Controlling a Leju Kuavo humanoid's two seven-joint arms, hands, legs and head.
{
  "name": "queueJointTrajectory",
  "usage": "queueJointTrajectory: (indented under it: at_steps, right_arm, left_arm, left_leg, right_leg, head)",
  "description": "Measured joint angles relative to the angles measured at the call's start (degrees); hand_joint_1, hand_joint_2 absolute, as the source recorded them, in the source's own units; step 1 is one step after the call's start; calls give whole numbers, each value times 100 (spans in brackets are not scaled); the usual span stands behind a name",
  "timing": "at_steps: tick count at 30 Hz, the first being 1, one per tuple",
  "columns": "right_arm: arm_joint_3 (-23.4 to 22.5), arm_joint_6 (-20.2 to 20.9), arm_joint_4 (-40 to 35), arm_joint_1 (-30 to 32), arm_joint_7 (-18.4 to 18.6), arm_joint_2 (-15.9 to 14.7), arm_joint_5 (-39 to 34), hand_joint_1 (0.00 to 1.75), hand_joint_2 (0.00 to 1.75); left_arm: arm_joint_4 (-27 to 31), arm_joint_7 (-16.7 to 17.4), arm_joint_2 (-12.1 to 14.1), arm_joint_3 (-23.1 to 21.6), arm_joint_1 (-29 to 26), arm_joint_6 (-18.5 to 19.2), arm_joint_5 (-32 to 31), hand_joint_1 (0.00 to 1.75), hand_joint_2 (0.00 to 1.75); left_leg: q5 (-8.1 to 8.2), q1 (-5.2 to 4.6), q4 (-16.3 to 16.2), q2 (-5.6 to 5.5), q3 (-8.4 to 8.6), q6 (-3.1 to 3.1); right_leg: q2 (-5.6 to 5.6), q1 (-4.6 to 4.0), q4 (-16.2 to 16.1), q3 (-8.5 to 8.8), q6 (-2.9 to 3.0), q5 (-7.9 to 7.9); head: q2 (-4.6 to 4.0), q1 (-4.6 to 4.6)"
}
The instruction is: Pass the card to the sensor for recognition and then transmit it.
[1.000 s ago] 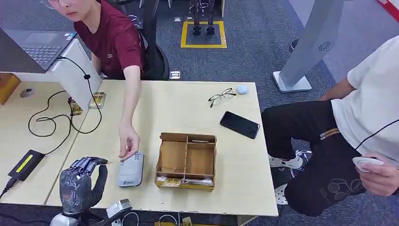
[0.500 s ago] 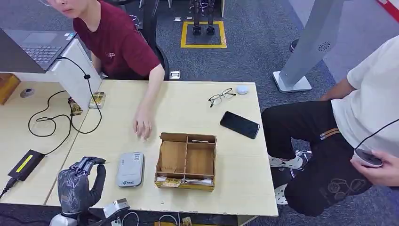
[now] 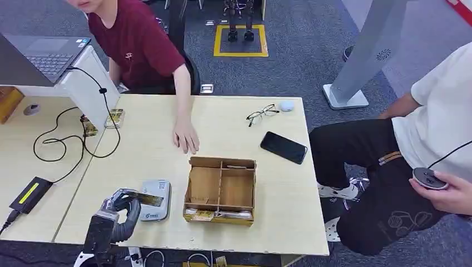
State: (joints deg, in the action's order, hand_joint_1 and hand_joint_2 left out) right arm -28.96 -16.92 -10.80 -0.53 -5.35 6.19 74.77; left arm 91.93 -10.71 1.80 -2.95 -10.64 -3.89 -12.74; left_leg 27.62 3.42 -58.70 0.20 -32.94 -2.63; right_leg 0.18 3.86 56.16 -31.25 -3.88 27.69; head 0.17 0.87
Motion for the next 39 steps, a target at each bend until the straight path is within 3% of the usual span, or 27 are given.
queueJointTrajectory:
  at_steps: [4, 7, 11, 25, 33, 35, 38, 39]
  right_arm:
    - [-17, -2, 0, -3, 24, 0, 7, 0, 175]
    - [-20, -11, 0, -2, 24, 0, 11, 0, 175]
    - [-20, -22, 0, -2, 24, 0, 17, 0, 175]
    - [-20, -22, 0, -3, 24, 0, 72, 0, 175]
    - [-20, -13, 0, -6, 37, 0, 114, 0, 175]
    - [-20, -13, 0, -6, 37, 0, 112, 0, 175]
    - [-31, -15, 0, -4, 11, 0, 105, 0, 175]
    - [-39, -13, 0, -5, -5, 2, 116, 0, 175]
  left_arm:
    - [-13, 330, 262, -39, -36, 328, 245, 175, 175]
    - [-15, 430, 411, -120, -45, 605, 608, 175, 175]
    - [-15, 443, 513, -173, -55, 684, 695, 175, 175]
    - [-15, 498, 645, -278, -60, 763, 958, 175, 175]
    - [-149, 815, 638, -490, 90, 266, 424, 175, 175]
    - [-181, 587, 577, -496, 130, 65, 379, 175, 175]
    - [-67, -835, 277, -490, 159, -1162, -215, 175, 175]
    - [29, -1103, 192, -487, 191, -1613, -581, 175, 175]
  left_leg:
    - [0, 0, 0, -4, -3, 0]
    - [0, 0, 0, -4, -5, 0]
    - [0, 0, 0, -4, -5, 0]
    - [0, 0, 0, -4, -6, 0]
    - [-1, 0, 0, -4, -5, 0]
    - [-1, 0, 0, -3, -5, 0]
    - [0, -1, -3, -8, -7, 1]
    - [0, -1, -3, -16, -8, 1]
  right_leg:
    - [-6, 0, 0, 0, 0, 1]
    - [-6, 0, 0, 1, 0, 1]
    - [-6, 0, -1, 0, -1, 1]
    - [-6, 0, 0, 0, -1, 1]
    - [-6, 0, 0, 0, -1, 0]
    - [-4, 0, 0, -1, 0, 0]
    - [-8, 1, -1, 1, 0, 0]
    - [-14, 1, -1, 5, -1, 0]
  head:
    - [0, 0]
    - [0, -2]
    - [0, -2]
    - [0, 0]
    - [0, -2]
    - [0, -2]
    - [0, 0]
    - [0, -2]
